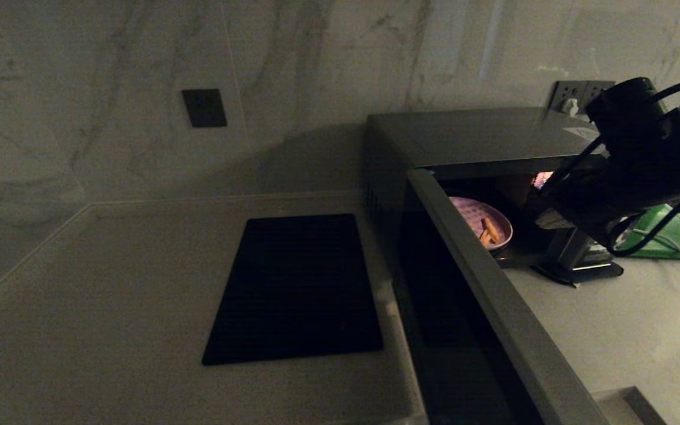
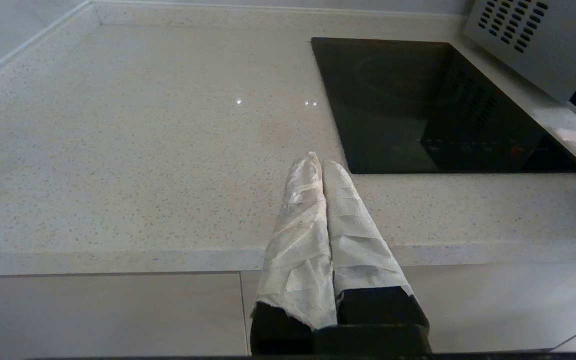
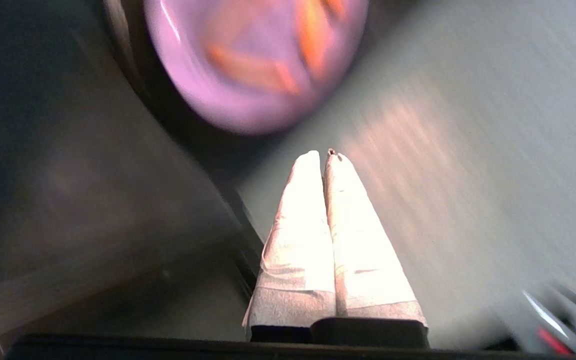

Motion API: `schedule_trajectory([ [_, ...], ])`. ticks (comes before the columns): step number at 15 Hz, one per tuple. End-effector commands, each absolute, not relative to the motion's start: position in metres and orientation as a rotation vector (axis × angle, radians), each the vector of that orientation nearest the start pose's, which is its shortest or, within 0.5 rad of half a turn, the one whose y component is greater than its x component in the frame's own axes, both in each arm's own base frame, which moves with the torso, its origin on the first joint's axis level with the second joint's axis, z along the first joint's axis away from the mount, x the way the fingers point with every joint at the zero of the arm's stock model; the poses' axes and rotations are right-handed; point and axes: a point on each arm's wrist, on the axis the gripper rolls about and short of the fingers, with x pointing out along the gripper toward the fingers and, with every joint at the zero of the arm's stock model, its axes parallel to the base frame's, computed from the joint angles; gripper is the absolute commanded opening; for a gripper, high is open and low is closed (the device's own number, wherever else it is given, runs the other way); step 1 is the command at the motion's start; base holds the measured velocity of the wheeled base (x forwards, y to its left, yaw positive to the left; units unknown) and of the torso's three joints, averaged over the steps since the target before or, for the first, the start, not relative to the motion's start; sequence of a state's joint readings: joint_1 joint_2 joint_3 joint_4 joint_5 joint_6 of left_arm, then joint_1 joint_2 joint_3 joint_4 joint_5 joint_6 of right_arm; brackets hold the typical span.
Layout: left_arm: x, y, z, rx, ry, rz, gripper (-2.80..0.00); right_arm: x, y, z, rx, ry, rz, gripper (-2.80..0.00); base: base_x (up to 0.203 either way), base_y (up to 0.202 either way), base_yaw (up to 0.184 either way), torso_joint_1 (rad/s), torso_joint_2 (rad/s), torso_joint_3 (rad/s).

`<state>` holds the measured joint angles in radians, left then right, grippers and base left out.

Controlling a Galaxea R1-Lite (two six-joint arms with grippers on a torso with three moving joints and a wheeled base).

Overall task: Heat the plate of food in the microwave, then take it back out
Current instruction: Take the plate out of the microwave

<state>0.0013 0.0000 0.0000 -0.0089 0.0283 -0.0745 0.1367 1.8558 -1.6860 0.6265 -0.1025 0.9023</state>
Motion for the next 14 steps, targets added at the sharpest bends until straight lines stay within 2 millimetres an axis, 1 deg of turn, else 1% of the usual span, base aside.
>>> schedule_trajectory([
  [1,-0.023,0.001,0.076,-0.075,-0.009,0.030,-2.80,0.376,0.037,0.241,0.817,0.684,-0.348,-2.80,0.000,0.000,0.000,0.000,0.00,0.000],
  [2,-0.023,0.001,0.076,-0.075,-0.009,0.030,-2.80,0.377,0.037,0.243,0.827,0.675,-0.345,0.00,0.000,0.000,0.000,0.000,0.00,0.000],
  [5,-0.023,0.001,0.076,-0.075,-0.009,0.030,-2.80,0.381,0.035,0.253,0.860,0.596,-0.321,0.00,0.000,0.000,0.000,0.000,0.00,0.000],
  [6,-0.023,0.001,0.076,-0.075,-0.009,0.030,-2.80,0.379,0.034,0.256,0.903,0.583,-0.333,0.00,0.000,0.000,0.000,0.000,0.00,0.000],
  [8,-0.023,0.001,0.076,-0.075,-0.009,0.030,-2.80,0.363,0.033,0.269,0.963,0.557,-0.357,0.00,0.000,0.000,0.000,0.000,0.00,0.000],
  [12,-0.023,0.001,0.076,-0.075,-0.009,0.030,-2.80,0.317,0.028,0.283,1.083,0.627,-0.474,0.00,0.000,0.000,0.000,0.000,0.00,0.000],
  [13,-0.023,0.001,0.076,-0.075,-0.009,0.030,-2.80,0.311,0.028,0.283,1.112,0.658,-0.495,0.00,0.000,0.000,0.000,0.000,0.00,0.000],
  [14,-0.023,0.001,0.076,-0.075,-0.009,0.030,-2.80,0.312,0.028,0.281,1.127,0.682,-0.485,0.00,0.000,0.000,0.000,0.000,0.00,0.000],
])
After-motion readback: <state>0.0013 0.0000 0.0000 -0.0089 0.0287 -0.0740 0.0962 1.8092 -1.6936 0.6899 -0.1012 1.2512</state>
